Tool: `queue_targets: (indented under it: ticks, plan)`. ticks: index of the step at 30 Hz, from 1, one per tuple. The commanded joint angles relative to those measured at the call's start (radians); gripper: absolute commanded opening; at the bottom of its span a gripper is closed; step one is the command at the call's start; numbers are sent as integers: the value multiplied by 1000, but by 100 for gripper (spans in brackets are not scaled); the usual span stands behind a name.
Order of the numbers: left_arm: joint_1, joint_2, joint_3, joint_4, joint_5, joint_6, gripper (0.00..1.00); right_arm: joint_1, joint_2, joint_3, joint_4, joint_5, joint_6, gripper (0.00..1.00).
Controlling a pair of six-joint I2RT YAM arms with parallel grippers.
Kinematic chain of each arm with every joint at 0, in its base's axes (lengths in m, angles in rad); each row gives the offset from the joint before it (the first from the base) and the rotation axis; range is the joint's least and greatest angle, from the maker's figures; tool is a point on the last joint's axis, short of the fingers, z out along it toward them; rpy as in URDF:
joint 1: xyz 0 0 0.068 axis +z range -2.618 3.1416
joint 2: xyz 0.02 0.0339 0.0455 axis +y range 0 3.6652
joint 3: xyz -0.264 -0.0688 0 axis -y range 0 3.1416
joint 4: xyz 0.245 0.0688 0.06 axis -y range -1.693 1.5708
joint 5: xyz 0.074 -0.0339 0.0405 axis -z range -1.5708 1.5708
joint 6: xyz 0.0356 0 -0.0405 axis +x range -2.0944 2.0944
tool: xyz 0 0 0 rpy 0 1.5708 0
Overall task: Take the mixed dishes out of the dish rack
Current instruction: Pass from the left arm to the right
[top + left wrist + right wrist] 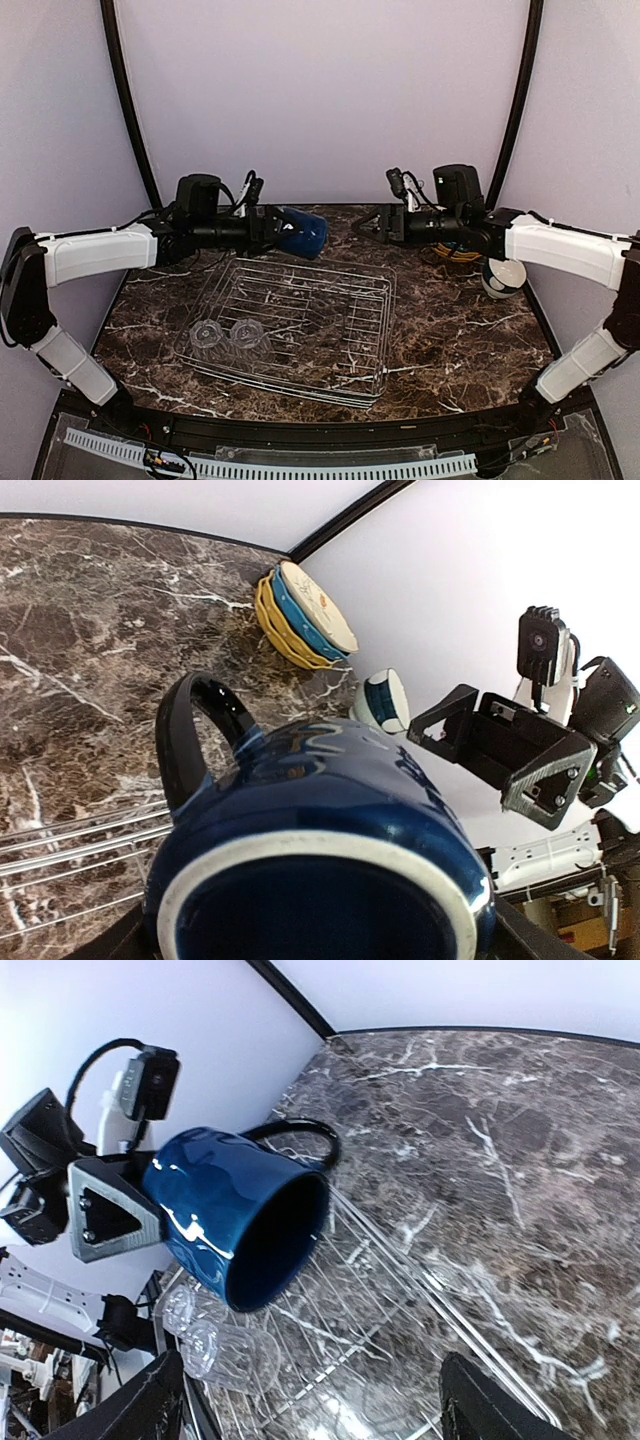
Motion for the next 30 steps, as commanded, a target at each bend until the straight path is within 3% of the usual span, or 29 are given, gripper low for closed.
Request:
queue_targets:
  ticks: [1, 9, 18, 30]
  plan:
    - [14, -3, -51, 318, 161, -125, 47, 67, 95, 16, 260, -57, 70, 86]
    - [24, 7, -102, 388, 188, -169, 47, 152, 226, 83, 428, -79, 89, 79]
    - [37, 21, -113, 437, 217, -220, 46, 187, 294, 92, 587, -160, 151, 49]
    - [50, 43, -114, 487, 251, -258, 48, 192, 296, 100, 635, -181, 162, 11]
